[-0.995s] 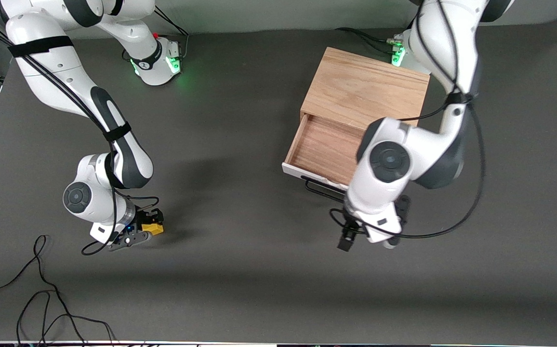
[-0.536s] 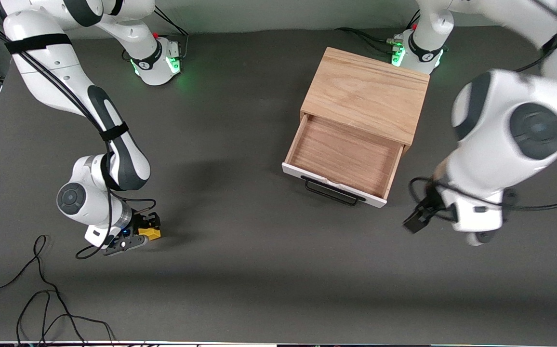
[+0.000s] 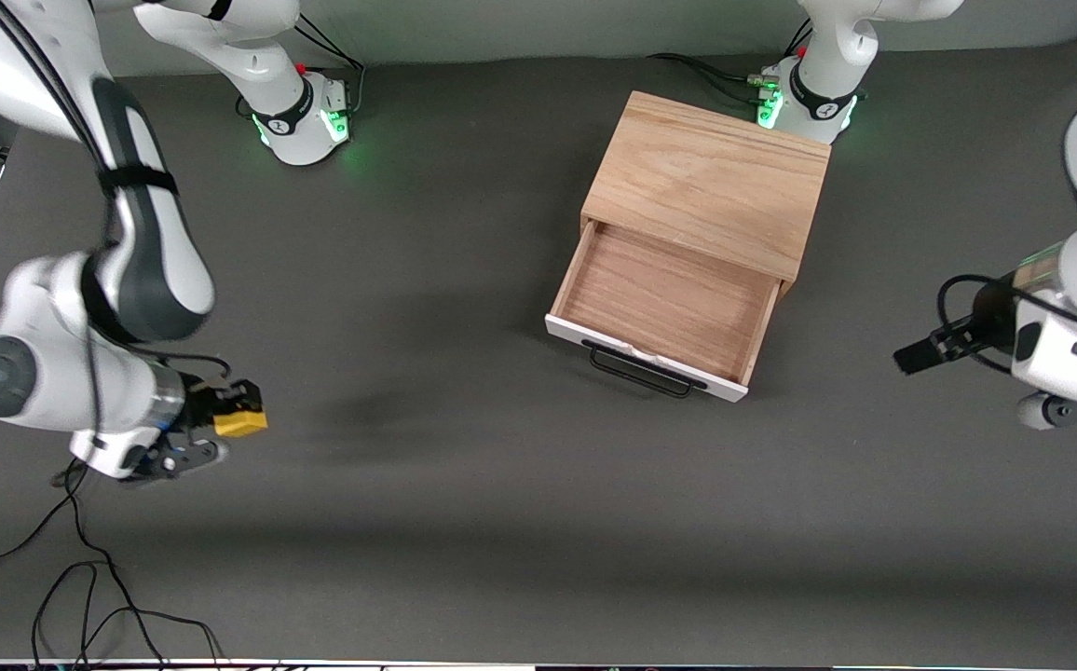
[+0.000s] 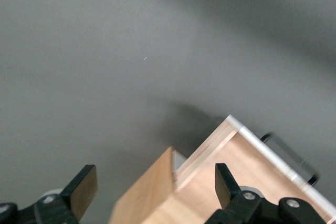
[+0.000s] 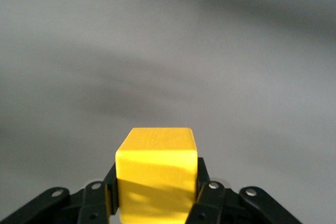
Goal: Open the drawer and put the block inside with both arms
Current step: 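Lift the yellow cube with the right gripper while the left gripper withdraws, then carry the yellow cube with the right gripper over the open drawer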
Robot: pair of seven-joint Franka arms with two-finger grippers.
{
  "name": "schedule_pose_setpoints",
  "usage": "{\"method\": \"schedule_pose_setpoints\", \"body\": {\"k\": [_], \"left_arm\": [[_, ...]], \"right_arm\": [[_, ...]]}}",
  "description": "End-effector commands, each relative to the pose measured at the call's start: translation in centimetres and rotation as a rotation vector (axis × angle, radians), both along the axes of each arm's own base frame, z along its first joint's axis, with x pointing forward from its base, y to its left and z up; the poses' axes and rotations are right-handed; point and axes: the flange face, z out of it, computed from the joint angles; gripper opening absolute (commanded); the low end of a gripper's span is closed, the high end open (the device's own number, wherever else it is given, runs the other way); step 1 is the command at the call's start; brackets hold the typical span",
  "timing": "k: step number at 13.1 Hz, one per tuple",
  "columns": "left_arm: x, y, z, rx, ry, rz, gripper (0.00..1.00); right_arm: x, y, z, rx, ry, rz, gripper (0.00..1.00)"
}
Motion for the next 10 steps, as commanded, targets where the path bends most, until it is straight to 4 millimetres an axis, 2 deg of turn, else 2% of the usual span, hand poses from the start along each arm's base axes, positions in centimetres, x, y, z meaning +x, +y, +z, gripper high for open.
{"method": "schedule_pose_setpoints", "body": {"k": [1, 3, 5, 8, 10], "left_arm": [[-1.9, 2.9, 0.7, -0.014, 0.015, -0.165, 1.00], [-2.8, 4.6, 1.3, -0.021, 0.007, -0.263, 1.00], [-4.3, 5.3, 1.8, 0.015, 0.006, -0.293, 1.00], [-6.6, 5.6, 1.6, 0.010, -0.011, -0.293, 1.00], [-7.1, 5.5, 1.7, 0.007, -0.018, -0.296, 1.00]], "right_arm": [[-0.9, 4.9, 6.3, -0.024, 0.023, -0.105, 0.20], [-2.6, 10.4, 10.1, -0.054, 0.035, -0.221, 0.20], [-4.5, 15.9, 12.6, -0.010, 0.049, -0.319, 0.19], [-6.0, 23.1, 13.4, 0.008, 0.041, -0.390, 0.14], [-7.2, 28.5, 13.2, 0.028, 0.041, -0.475, 0.13]]}}
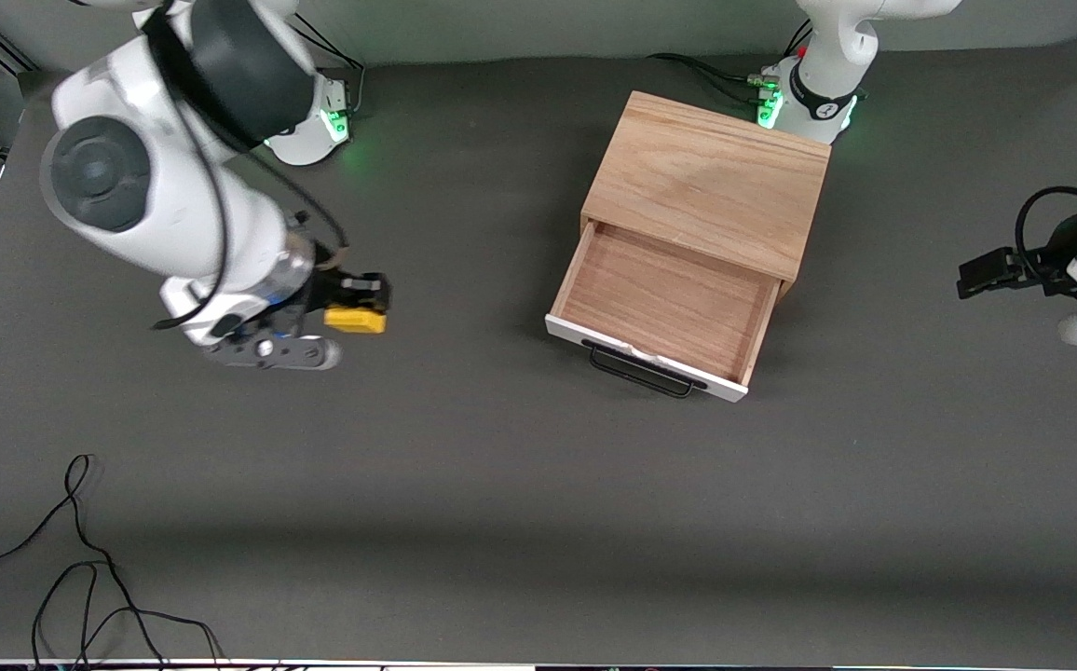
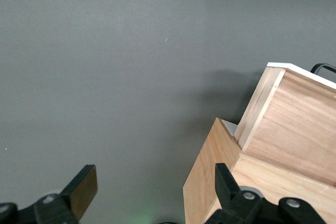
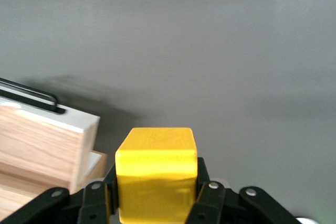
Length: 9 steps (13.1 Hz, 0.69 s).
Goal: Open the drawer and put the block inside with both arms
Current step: 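Carry the yellow cube with the right gripper over the open drawer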
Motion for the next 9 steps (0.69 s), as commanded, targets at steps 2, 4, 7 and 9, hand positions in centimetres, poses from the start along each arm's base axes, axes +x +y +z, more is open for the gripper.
{"method": "schedule_pose_setpoints", "body": {"k": [2, 4, 7, 9], "left_arm": [[-1.9, 0.0, 1.3, 0.006, -0.057, -0.028, 1.00], [-2.2, -0.4, 2.3, 0.004, -0.094, -0.037, 1.00], [-2.4, -0.4, 2.6, 0.001, -0.098, -0.057, 1.00], [-2.5, 0.1, 2.5, -0.006, -0.089, -0.095, 1.00]], "right_arm": [[-1.4, 9.0, -0.7, 0.075, 0.012, -0.163, 0.13], [-3.3, 13.7, -1.9, 0.102, 0.007, -0.189, 0.13], [-6.2, 19.8, -5.1, 0.093, -0.020, -0.168, 0.13], [-8.3, 23.7, -8.5, 0.068, -0.042, -0.134, 0.13]]}}
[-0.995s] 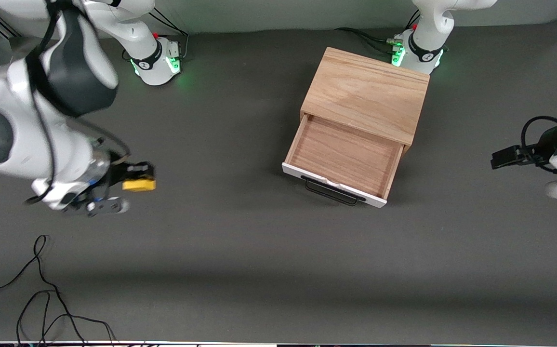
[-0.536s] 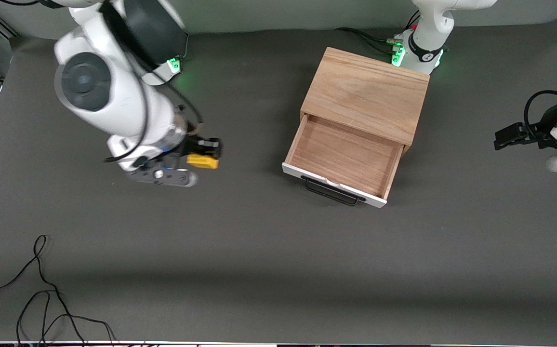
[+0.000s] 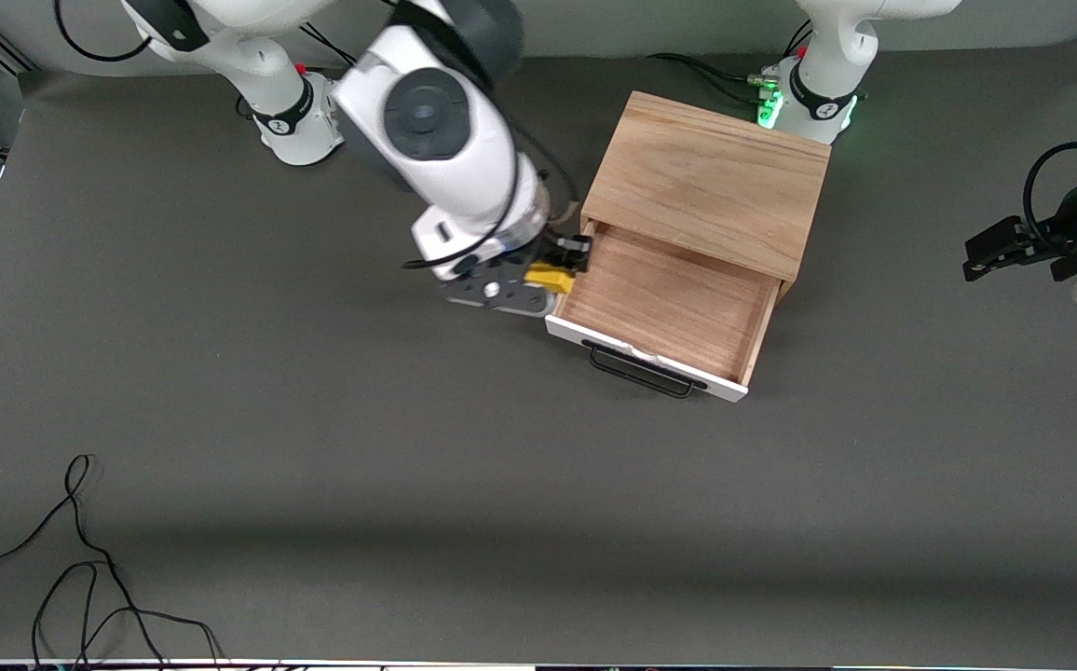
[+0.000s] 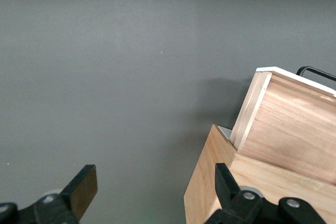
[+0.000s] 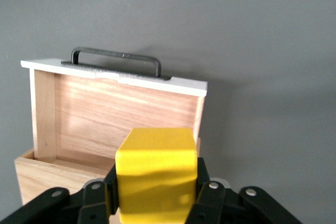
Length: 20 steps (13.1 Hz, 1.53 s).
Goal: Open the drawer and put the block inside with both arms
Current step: 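Carry the yellow cube with the right gripper over the open drawer, then lower the cube into the drawer and open the right gripper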
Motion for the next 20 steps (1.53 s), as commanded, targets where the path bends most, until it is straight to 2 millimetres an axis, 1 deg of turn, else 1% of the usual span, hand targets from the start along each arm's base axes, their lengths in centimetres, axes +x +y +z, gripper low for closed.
{"method": "schedule_pose_setpoints", "body": {"k": [1, 3, 4, 5, 8, 9, 10, 12, 15, 16, 17, 18, 19, 20], "left_arm": [[-0.8, 0.4, 0.1, 0.007, -0.006, -0.045, 1.00], [-0.8, 0.1, 0.0, 0.007, -0.005, -0.050, 1.00], [-0.7, 0.1, 0.1, 0.009, -0.011, -0.050, 1.00], [-0.7, -0.1, 0.2, 0.009, -0.015, -0.053, 1.00], [-0.7, -0.3, 0.2, 0.013, -0.016, -0.058, 1.00], [-0.7, -0.1, 0.2, 0.013, -0.014, -0.053, 1.00], [-0.7, -0.4, 0.1, 0.013, -0.011, -0.061, 1.00], [-0.7, -0.6, 0.0, 0.013, -0.006, -0.064, 1.00], [-0.7, -0.6, -0.1, 0.013, -0.005, -0.065, 1.00], [-0.7, -0.9, -0.2, 0.013, 0.000, -0.069, 1.00], [-0.7, -1.0, -0.2, 0.013, 0.000, -0.070, 1.00], [-0.7, -1.1, -0.3, 0.015, 0.003, -0.073, 1.00], [-0.8, -1.1, -0.2, 0.015, 0.001, -0.073, 1.00], [-0.8, -1.1, -0.1, 0.015, 0.000, -0.073, 1.00]], "right_arm": [[-1.7, 4.6, -4.1, -0.022, -0.033, 0.019, 0.13], [-3.1, 7.3, -8.0, -0.036, -0.038, 0.055, 0.13], [-3.6, 8.2, -9.6, -0.047, -0.053, 0.069, 0.13], [-3.7, 8.7, -11.0, -0.055, -0.063, 0.076, 0.13], [-3.8, 9.7, -13.8, -0.043, -0.060, 0.024, 0.13], [-4.1, 10.1, -14.7, -0.047, -0.055, 0.026, 0.13], [-4.1, 10.1, -15.4, -0.055, -0.049, 0.025, 0.13], [-4.9, 10.6, -16.6, -0.069, -0.038, 0.037, 0.15], [-5.2, 11.0, -17.9, -0.089, -0.054, 0.033, 0.26], [-5.2, 11.0, -18.6, -0.095, -0.048, 0.020, 0.27], [-5.2, 11.0, -19.1, -0.096, -0.043, 0.005, 0.33], [-5.0, 11.1, -19.2, -0.087, -0.052, -0.002, 0.35], [-5.0, 11.1, -19.1, -0.085, -0.056, -0.006, 0.54], [-5.0, 11.2, -18.9, -0.082, -0.058, -0.006, 0.99]]}}
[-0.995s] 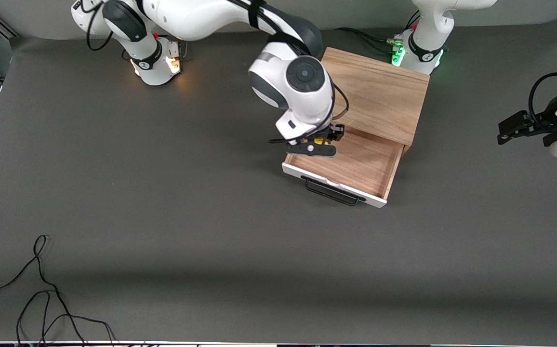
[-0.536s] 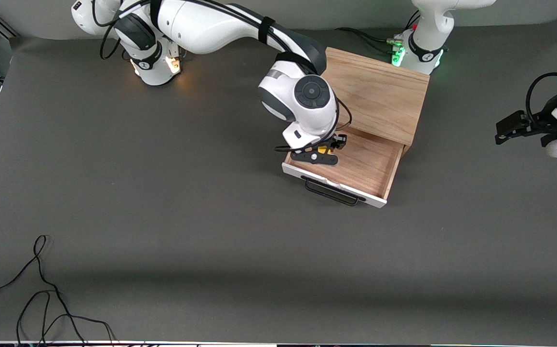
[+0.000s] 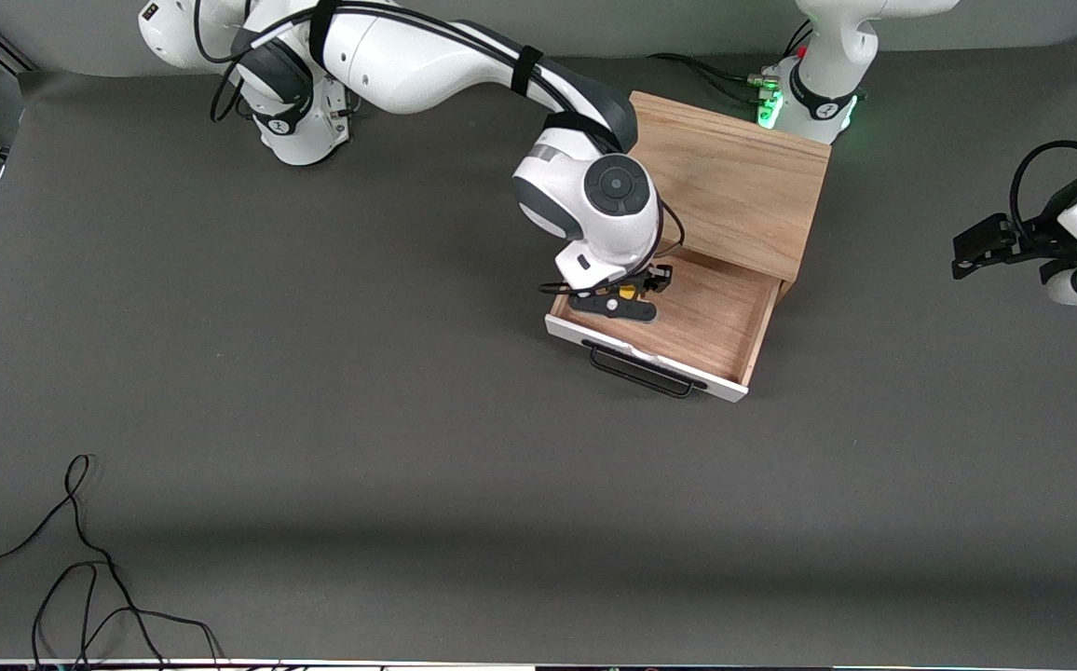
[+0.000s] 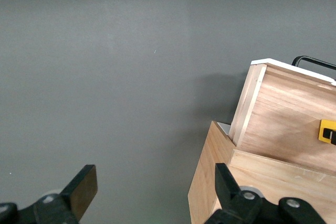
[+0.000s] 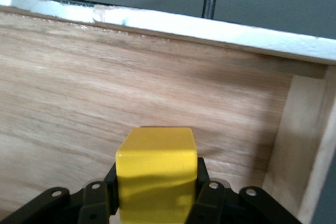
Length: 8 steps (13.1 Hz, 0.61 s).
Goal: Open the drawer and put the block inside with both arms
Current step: 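Lower the cube into the drawer and open the right gripper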
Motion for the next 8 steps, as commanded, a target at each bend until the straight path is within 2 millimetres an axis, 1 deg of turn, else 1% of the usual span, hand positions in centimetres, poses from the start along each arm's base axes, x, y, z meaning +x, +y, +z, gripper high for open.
{"method": "schedule_pose_setpoints", "body": {"k": [1, 5, 8], "left_arm": [[-0.8, 0.1, 0.4, 0.014, -0.004, -0.020, 1.00], [-0.7, 0.1, 0.2, 0.013, -0.003, -0.018, 1.00], [-0.6, 0.1, 0.1, 0.013, -0.001, -0.020, 1.00]], "right_arm": [[0.2, 0.6, 0.7, 0.005, -0.034, -0.028, 1.00], [0.2, 0.6, 1.7, 0.014, -0.041, -0.039, 1.00], [0.3, 0.6, 2.8, 0.019, -0.046, -0.043, 1.00]]}}
